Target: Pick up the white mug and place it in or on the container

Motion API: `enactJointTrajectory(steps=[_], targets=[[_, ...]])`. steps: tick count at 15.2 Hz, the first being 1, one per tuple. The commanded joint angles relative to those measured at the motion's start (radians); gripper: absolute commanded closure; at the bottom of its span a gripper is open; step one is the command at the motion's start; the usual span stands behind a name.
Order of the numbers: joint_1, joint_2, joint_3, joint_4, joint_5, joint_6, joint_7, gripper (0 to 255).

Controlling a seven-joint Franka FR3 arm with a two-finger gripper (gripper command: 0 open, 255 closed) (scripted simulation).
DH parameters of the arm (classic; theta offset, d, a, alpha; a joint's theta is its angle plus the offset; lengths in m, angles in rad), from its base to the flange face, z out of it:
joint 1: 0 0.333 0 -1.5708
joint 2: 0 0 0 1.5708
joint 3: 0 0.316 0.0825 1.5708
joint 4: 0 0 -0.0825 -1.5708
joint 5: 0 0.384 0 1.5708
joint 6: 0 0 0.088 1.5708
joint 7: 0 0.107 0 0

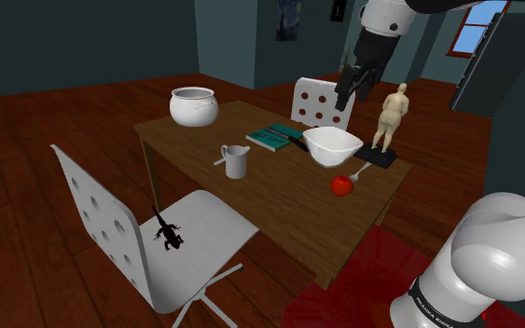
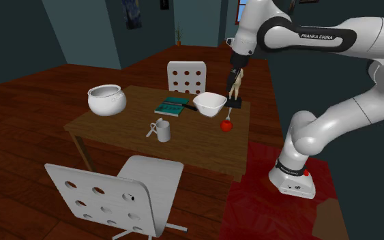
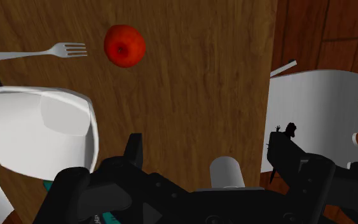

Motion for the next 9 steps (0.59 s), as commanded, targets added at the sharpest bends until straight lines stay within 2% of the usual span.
enactJointTrajectory(steps=[1,9], targets=[[0.0,0.0,0.0,0.0,0.0,0.0,0.0,0],[0.026,0.272,0.008,0.058,0.019,0.178,-0.018,0]])
